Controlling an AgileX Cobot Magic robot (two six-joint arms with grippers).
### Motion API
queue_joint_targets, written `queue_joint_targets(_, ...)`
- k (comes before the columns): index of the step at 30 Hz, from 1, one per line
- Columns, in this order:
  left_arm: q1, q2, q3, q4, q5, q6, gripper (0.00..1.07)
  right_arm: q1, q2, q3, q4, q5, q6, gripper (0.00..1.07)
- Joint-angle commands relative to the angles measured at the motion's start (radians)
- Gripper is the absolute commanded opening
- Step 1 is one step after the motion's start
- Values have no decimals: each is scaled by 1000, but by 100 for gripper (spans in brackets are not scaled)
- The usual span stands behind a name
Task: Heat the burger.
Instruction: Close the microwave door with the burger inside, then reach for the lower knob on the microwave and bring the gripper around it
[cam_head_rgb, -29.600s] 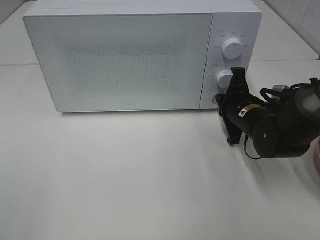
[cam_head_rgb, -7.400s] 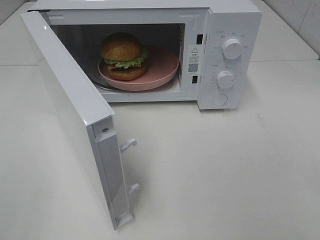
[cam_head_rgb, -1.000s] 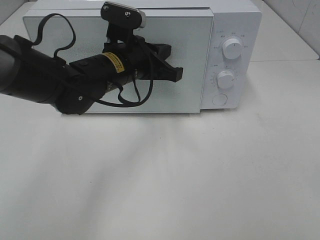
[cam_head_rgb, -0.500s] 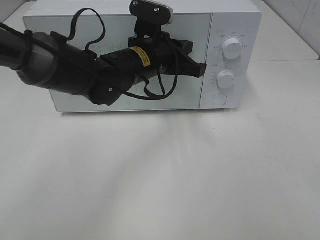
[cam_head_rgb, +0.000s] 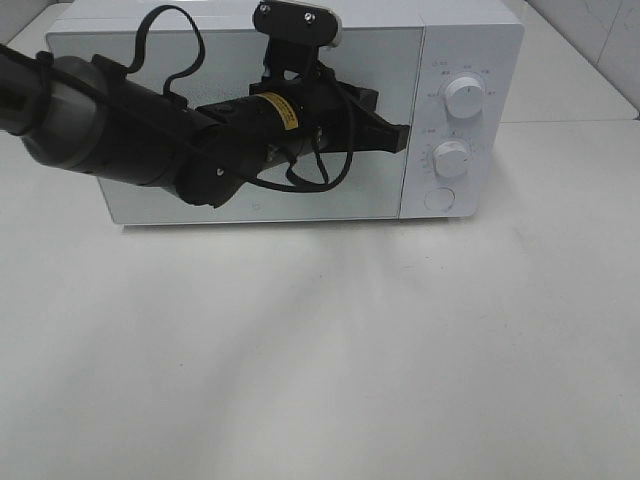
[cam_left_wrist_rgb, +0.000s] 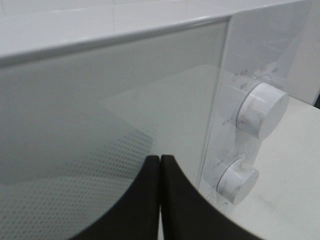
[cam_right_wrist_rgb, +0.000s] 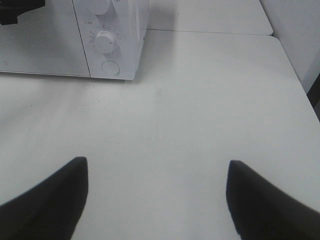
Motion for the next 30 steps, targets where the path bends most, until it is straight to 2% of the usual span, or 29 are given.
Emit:
queue_joint_targets(1,-29,-74,64,-32,16,1,0,-6,-27,1,0,-9,8,73)
queue_joint_targets(8,-59,-171,163,-33,34,1,1,-6,-27,1,0,-9,8,73)
queue_joint_targets(9,-59,-204,192,-32,76,1,16,-6,-27,1,0,-9,8,73)
queue_joint_targets(10,-59,-204,192,-32,76,1,16,-6,-27,1,0,-9,8,73)
queue_joint_targets(11,-59,-217,208,-32,93,1,26,-6,-27,1,0,-9,8,73)
queue_joint_targets(12,-59,-250,239,-33,137,0,57,-6,-27,1,0,-9,8,73)
queue_joint_targets(13,-59,-250,239,-33,137,0,57,-6,-27,1,0,-9,8,73)
queue_joint_targets(14,-59,-284,260,-33,188,0,92,-6,-27,1,0,-9,8,73)
queue_joint_targets(15,-59,-307,268,-33,231,-1,102,-6,-27,1,0,-9,8,73)
queue_joint_targets(18,-59,-347,284,-33,322,-1,100,-6,-27,1,0,-9,8,73)
queue_joint_targets(20,-59,-409,292,-33,476,-1,100,-6,-27,1,0,-9,8,73)
queue_joint_targets(22,-59,-430,292,-32,532,-1,100,-6,-27,1,0,-9,8,73)
queue_joint_targets(23,-59,-473,292,-29,644,1,100,-6,-27,1,0,-9,8,73)
queue_joint_targets(24,-59,-473,292,-29,644,1,100,-6,-27,1,0,-9,8,73)
queue_joint_targets(26,-59,-532,292,-2,778,1,100,-6,-27,1,0,-9,8,73)
queue_joint_targets(30,-59,-587,292,37,906,1,100,-6,-27,1,0,-9,8,73)
